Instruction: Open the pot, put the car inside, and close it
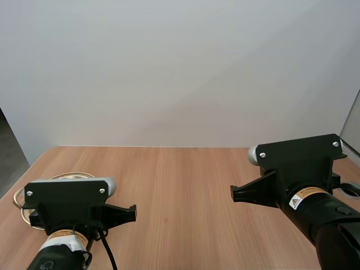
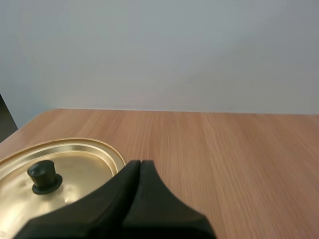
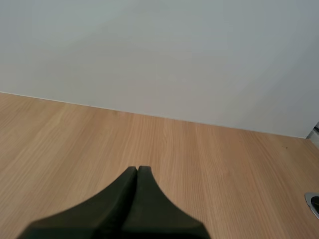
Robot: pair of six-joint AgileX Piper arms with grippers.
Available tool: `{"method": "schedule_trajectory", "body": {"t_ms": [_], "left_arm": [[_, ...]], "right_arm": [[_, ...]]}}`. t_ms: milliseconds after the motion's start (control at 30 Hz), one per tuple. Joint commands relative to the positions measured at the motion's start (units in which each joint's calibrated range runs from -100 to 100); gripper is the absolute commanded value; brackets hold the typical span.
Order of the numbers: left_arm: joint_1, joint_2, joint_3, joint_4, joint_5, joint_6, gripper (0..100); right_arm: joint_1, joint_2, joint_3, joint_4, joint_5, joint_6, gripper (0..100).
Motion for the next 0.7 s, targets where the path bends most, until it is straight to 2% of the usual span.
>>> {"method": "schedule_trajectory", "body": {"t_ms": [0,200,467,667], "left_arm": [[0.06,0.0,0.8,0.0,-2.4,0.0,0],[0.06,0.0,0.8,0.0,-2.6,0.0,0],[0.06,0.0,0.8,0.0,-2.8,0.0,0],[0.06,0.0,0.8,0.0,-2.8,0.0,0]], "right_arm": [[0.0,0.0,0.1,-0.2,0.0,0.0,0],[0.0,0.0,0.5,-0.5,0.2,0.1,0],[0.0,0.0,6.5,-0.5,-2.2,0.2,0],[0.0,0.0,6.6,1.6,-3.0,0.2,0]]}}
